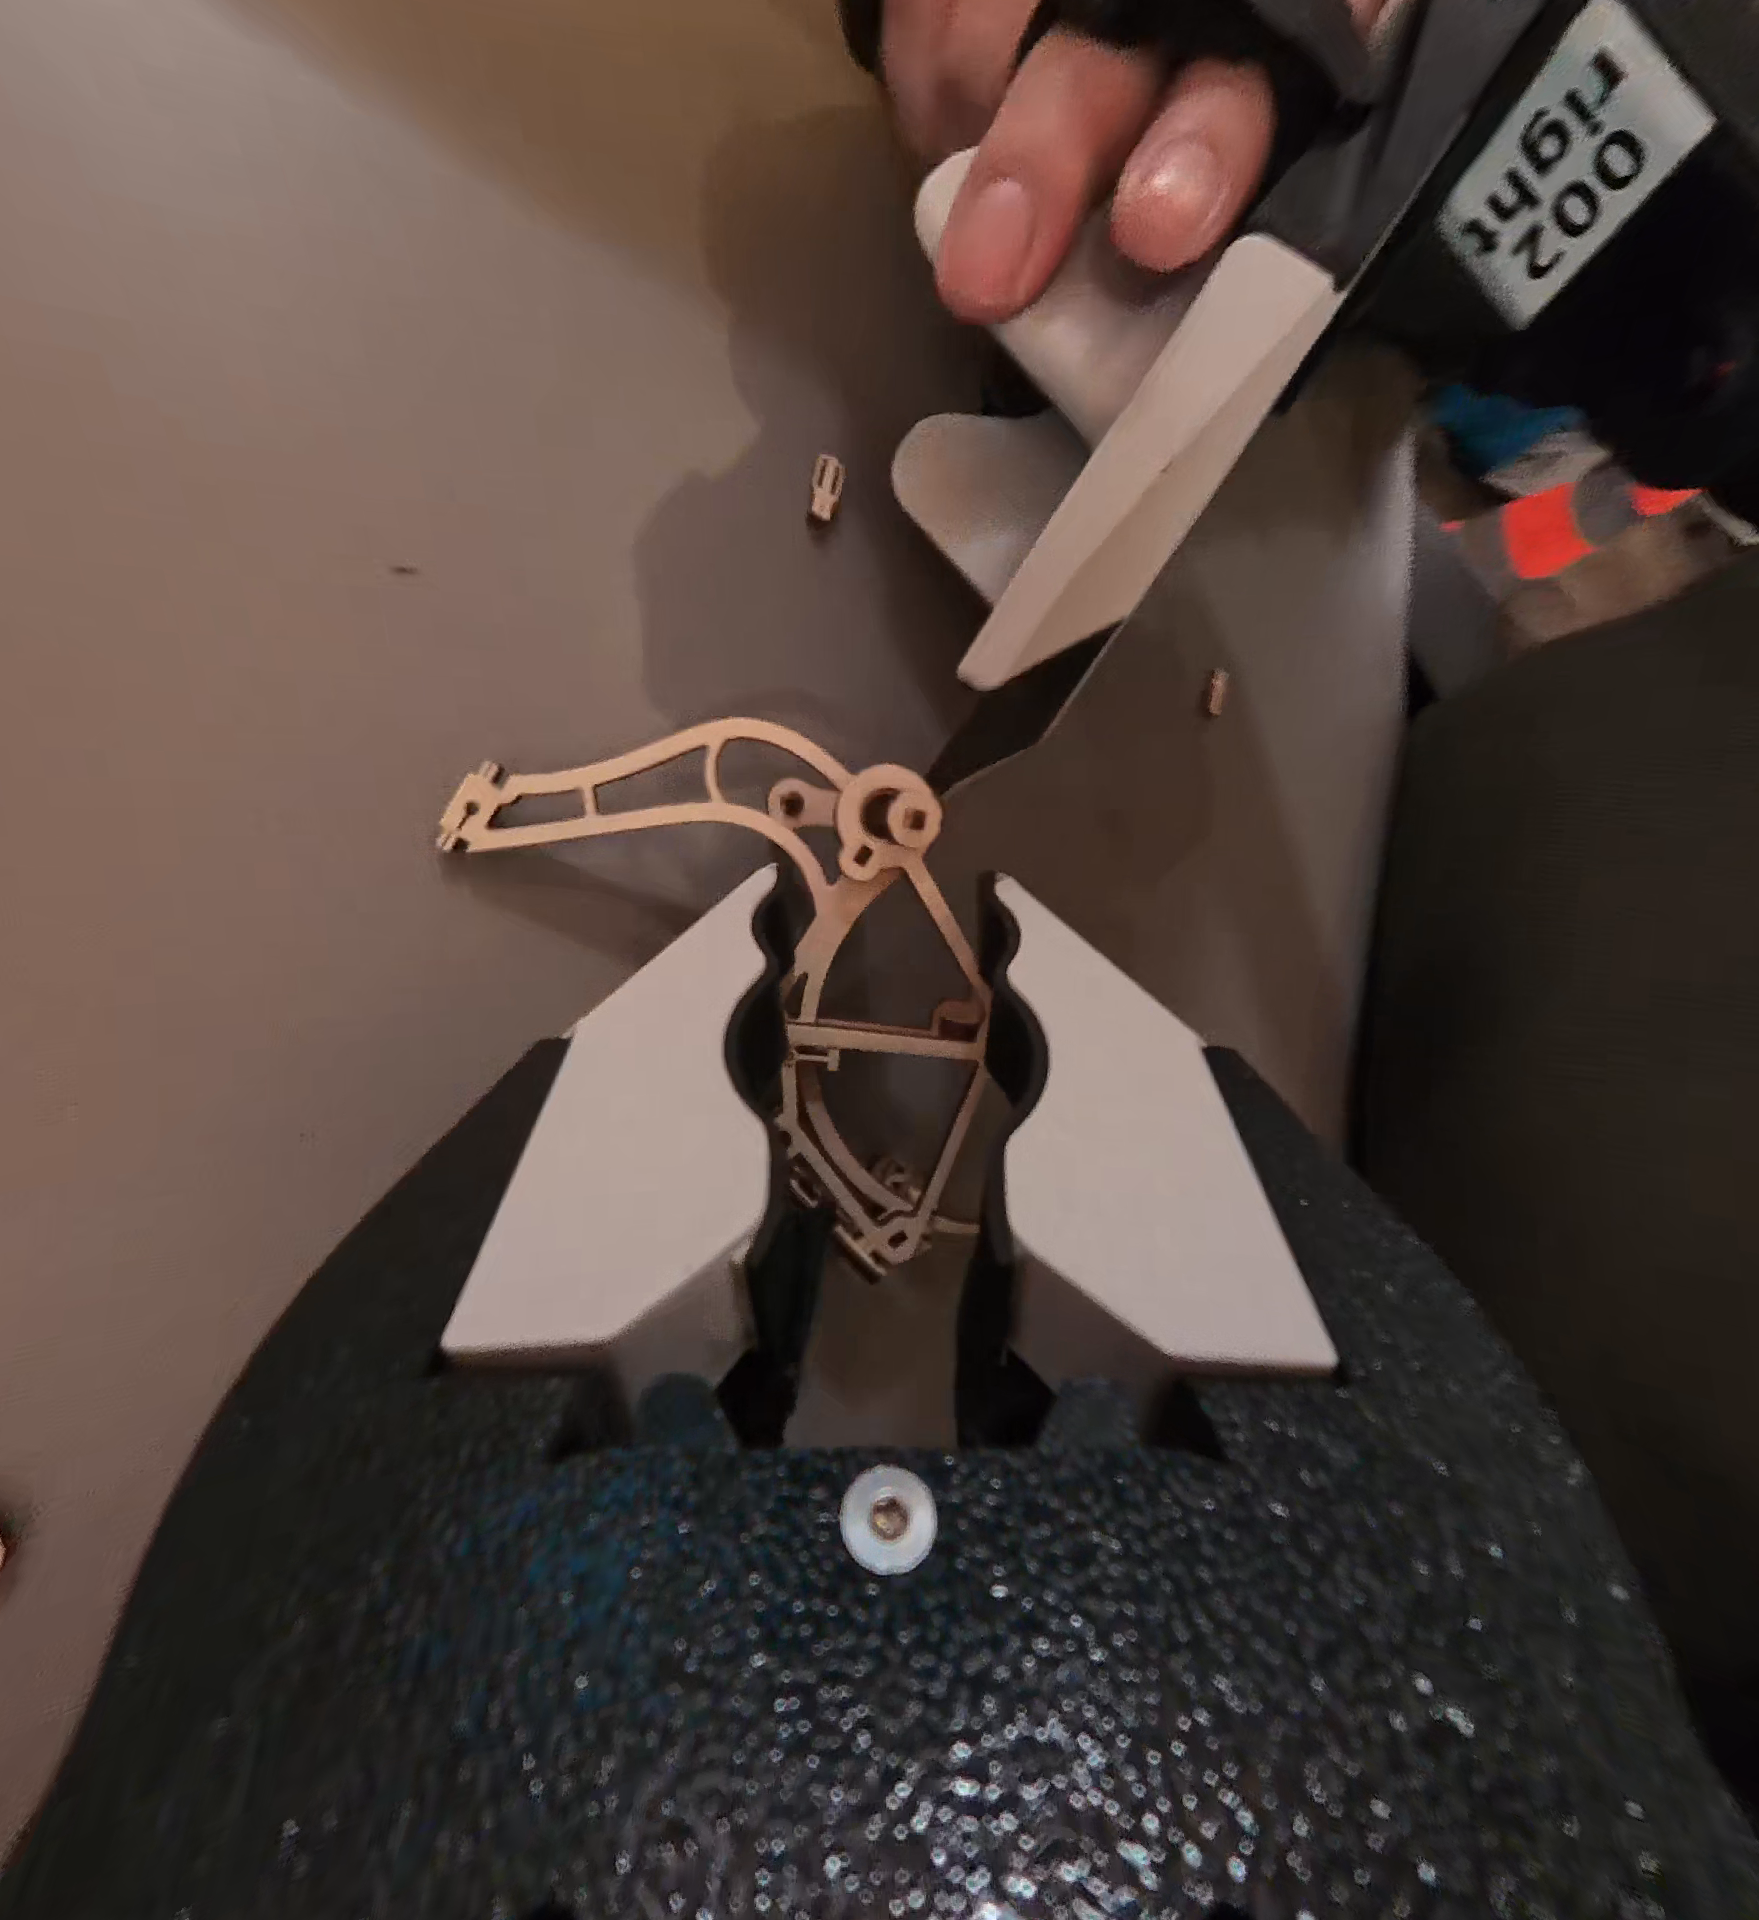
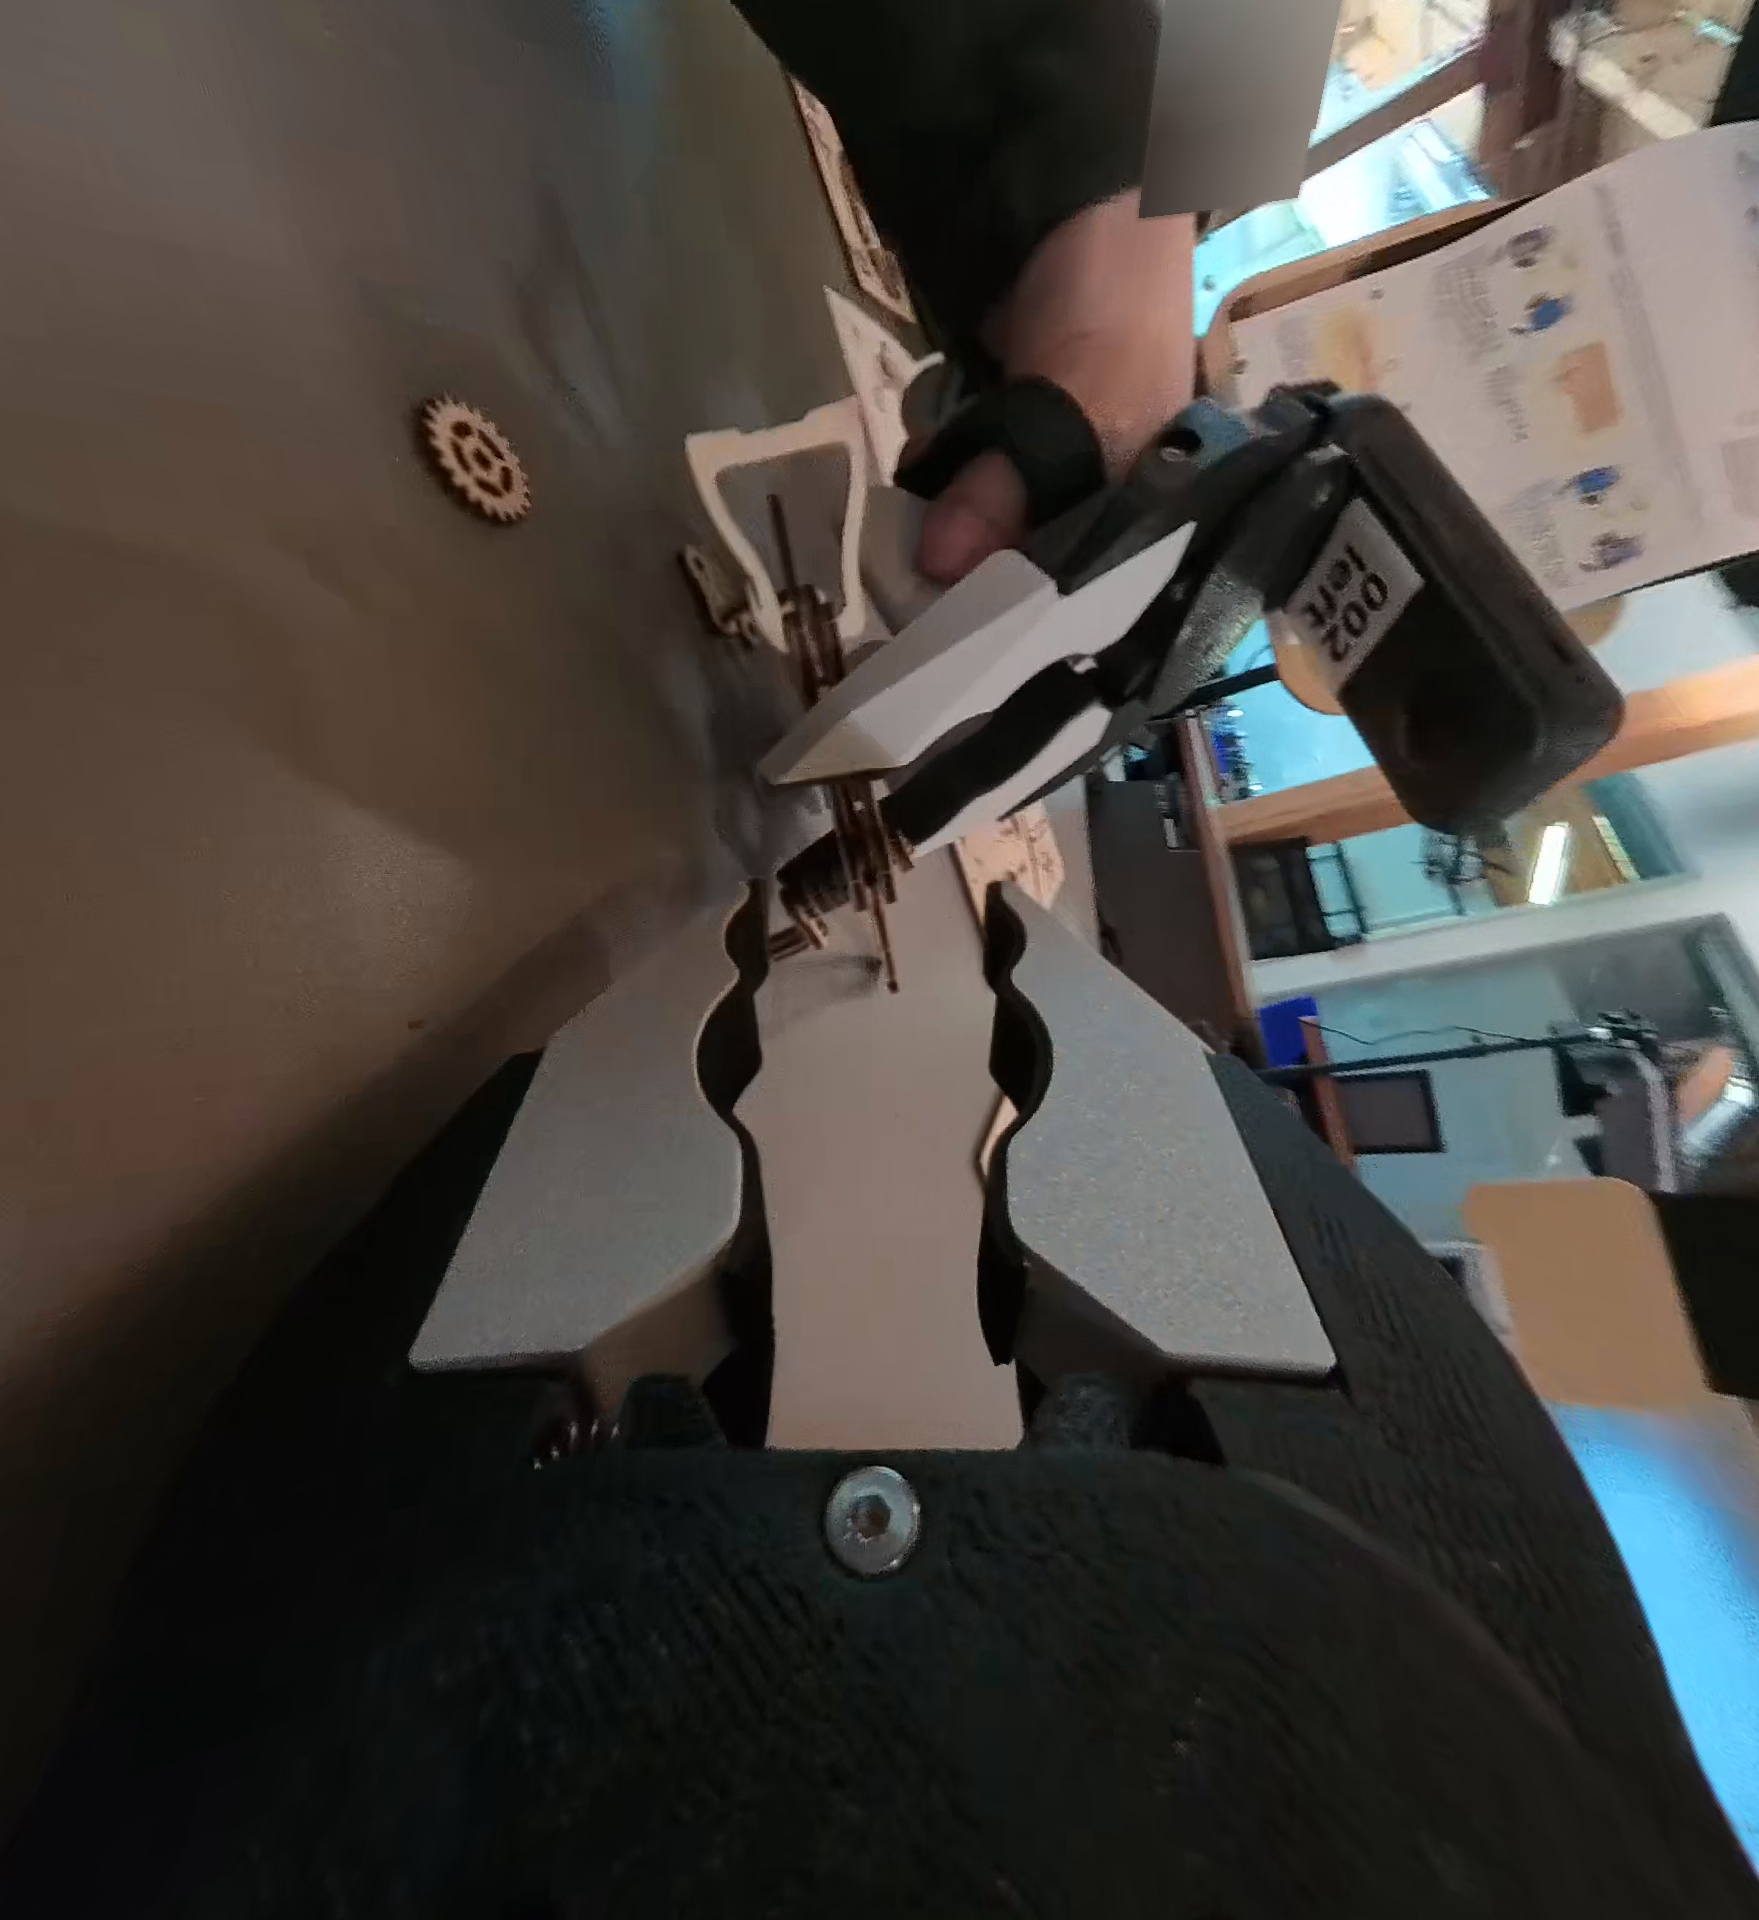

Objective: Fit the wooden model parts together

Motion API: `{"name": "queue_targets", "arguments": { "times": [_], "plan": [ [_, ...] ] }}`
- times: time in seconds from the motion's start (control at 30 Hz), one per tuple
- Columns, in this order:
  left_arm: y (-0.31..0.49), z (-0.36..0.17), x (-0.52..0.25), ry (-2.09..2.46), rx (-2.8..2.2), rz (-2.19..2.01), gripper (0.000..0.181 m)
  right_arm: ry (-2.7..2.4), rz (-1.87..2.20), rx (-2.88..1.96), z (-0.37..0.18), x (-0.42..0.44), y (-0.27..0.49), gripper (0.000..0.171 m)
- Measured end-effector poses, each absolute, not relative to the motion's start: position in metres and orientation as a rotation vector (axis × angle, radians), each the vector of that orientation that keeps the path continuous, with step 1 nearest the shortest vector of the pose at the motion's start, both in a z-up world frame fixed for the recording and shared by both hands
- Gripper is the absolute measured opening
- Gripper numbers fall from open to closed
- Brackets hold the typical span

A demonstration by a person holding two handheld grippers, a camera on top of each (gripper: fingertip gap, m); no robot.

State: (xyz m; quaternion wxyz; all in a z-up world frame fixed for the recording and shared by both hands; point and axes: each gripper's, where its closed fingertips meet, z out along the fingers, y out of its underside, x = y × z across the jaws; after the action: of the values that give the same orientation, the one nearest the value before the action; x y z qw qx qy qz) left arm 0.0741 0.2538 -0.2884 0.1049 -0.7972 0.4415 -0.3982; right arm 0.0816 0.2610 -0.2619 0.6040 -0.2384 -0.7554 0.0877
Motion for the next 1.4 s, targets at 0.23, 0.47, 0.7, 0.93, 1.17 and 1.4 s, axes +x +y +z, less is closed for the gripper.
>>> {"name": "queue_targets", "arguments": {
  "times": [0.23, 0.47, 0.7, 0.93, 1.17, 1.4],
  "plan": [
    [0.25, -0.28, 0.072, 1.261, -2.342, -1.474, 0.03, -1.803, 0.165, -0.51, -0.268, 0.07, 0.266, 0.043],
    [0.249, -0.28, 0.073, 1.257, -2.346, -1.522, 0.029, -1.789, 0.205, -0.495, -0.265, 0.063, 0.266, 0.039],
    [0.25, -0.279, 0.074, 1.229, -2.343, -1.551, 0.028, -1.797, 0.238, -0.555, -0.272, 0.062, 0.266, 0.026],
    [0.251, -0.277, 0.074, 1.218, -2.335, -1.566, 0.028, -1.782, 0.339, -0.657, -0.271, 0.062, 0.267, 0.024],
    [0.255, -0.272, 0.074, 1.186, -2.324, -1.567, 0.029, -1.748, 0.419, -0.726, -0.267, 0.062, 0.268, 0.023],
    [0.264, -0.255, 0.062, 1.184, -2.283, -1.269, 0.055, -1.676, 0.489, -0.785, -0.256, 0.063, 0.273, 0.021]
  ]
}}
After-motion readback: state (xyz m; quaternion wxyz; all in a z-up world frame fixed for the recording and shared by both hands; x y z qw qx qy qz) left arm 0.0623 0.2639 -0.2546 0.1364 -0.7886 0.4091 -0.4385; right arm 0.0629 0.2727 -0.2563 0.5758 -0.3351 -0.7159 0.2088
